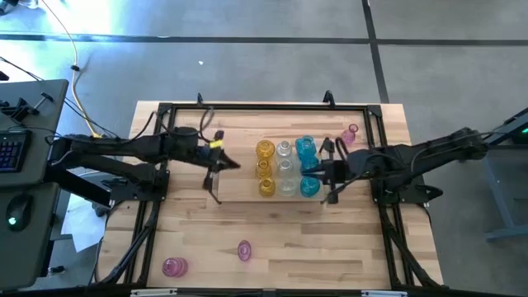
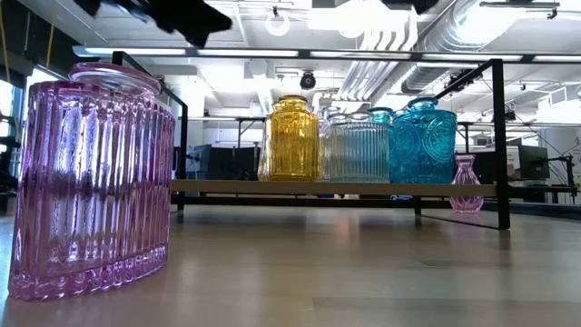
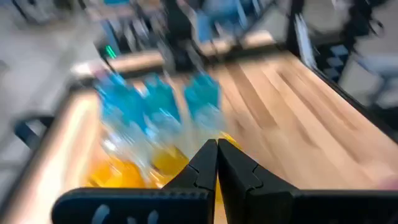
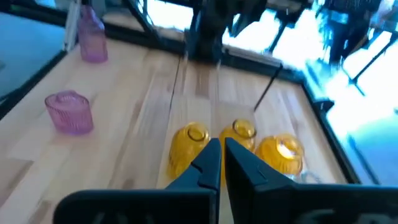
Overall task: Sort vases onto shelf
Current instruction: Put the bottom left purple vase on the shelf
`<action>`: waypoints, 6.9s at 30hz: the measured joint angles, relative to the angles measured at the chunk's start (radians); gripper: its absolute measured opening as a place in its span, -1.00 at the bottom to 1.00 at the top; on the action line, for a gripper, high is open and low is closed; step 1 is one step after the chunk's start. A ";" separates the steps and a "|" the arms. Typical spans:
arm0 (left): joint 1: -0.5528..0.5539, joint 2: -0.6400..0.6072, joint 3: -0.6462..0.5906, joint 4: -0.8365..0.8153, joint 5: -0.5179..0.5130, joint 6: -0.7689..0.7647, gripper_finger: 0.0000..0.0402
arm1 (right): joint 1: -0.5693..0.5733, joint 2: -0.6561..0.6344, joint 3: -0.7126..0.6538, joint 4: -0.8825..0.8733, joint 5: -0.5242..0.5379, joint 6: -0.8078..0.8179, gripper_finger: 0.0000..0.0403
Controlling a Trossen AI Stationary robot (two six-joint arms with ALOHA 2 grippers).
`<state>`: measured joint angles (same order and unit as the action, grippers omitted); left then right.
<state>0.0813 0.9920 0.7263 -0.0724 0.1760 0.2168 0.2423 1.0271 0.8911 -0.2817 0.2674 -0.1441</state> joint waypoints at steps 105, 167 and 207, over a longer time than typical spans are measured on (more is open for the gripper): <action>-0.490 0.396 0.635 -1.028 0.075 -0.764 -0.92 | -0.006 -0.115 -0.219 0.135 -0.022 0.039 -1.00; 0.299 1.019 1.246 -1.497 -0.059 0.066 -0.76 | -0.006 -0.115 -0.219 0.103 -0.032 0.049 -1.00; 0.295 1.019 1.266 -1.481 -0.069 0.022 -0.49 | -0.006 -0.115 -0.219 0.090 -0.032 0.058 -1.00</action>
<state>0.3759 2.0109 1.9923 -1.5534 0.1072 0.2390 0.2363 0.9119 0.6723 -0.1921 0.2356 -0.0864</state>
